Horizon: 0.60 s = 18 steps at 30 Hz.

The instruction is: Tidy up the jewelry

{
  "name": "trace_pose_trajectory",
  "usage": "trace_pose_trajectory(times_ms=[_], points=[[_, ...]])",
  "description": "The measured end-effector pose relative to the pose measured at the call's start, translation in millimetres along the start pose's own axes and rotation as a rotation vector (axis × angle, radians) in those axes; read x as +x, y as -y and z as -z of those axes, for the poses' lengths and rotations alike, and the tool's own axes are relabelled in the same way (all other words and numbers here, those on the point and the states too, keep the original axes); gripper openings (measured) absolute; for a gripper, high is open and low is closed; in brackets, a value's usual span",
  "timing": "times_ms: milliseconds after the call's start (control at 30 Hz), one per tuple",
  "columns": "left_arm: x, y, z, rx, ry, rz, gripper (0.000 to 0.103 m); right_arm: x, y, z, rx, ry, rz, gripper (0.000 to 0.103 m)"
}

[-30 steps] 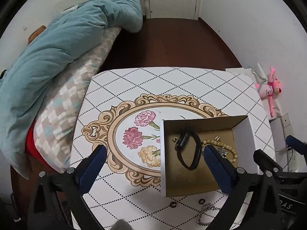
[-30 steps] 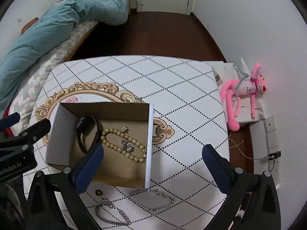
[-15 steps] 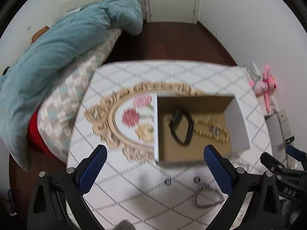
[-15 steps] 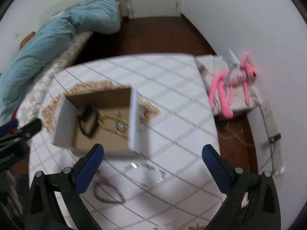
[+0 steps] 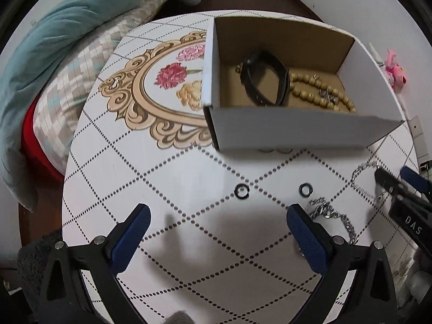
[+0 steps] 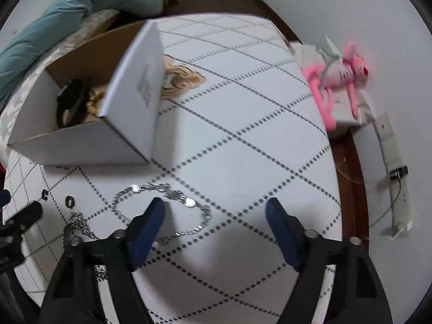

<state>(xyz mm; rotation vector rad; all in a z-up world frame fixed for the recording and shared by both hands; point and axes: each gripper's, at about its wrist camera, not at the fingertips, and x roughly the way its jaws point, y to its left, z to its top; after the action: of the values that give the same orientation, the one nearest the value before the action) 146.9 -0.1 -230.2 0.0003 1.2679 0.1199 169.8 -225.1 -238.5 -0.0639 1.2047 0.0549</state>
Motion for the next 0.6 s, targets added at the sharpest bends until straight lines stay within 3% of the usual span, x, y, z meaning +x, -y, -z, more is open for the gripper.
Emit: trace_pose_trajectory(times_ms=[33, 67, 133, 367, 533, 600], points=[[0.2, 0.5, 1.6, 0.001, 0.000, 0.001, 0.103, -0.6, -3.8, 0.8, -0.008, 0.008, -0.002, 0.056], [0.2, 1.5, 3.2, 0.004, -0.001, 0.004, 0.103, -2.9, -8.1, 2.3, -0.017, 0.017, -0.004, 0.035], [-0.1, 3.4, 5.6, 0.008, -0.005, 0.020, 0.103, -4.1, -12.4, 3.3, -0.021, 0.012, 0.002, 0.006], [-3.0, 13.7, 18.8, 0.007, -0.022, 0.115, 0.102, -16.4, 11.9, 20.6, 0.106, -0.002, -0.088, 0.002], [-4.6, 39.2, 22.7, 0.078, -0.018, 0.175, 0.098, -31.2, 24.4, 39.8, 0.166, 0.003, -0.139, 0.002], [-2.3, 49.5, 22.4, 0.115, -0.020, 0.171, 0.088, -34.1, 28.4, 44.1, 0.186, 0.004, -0.154, 0.002]])
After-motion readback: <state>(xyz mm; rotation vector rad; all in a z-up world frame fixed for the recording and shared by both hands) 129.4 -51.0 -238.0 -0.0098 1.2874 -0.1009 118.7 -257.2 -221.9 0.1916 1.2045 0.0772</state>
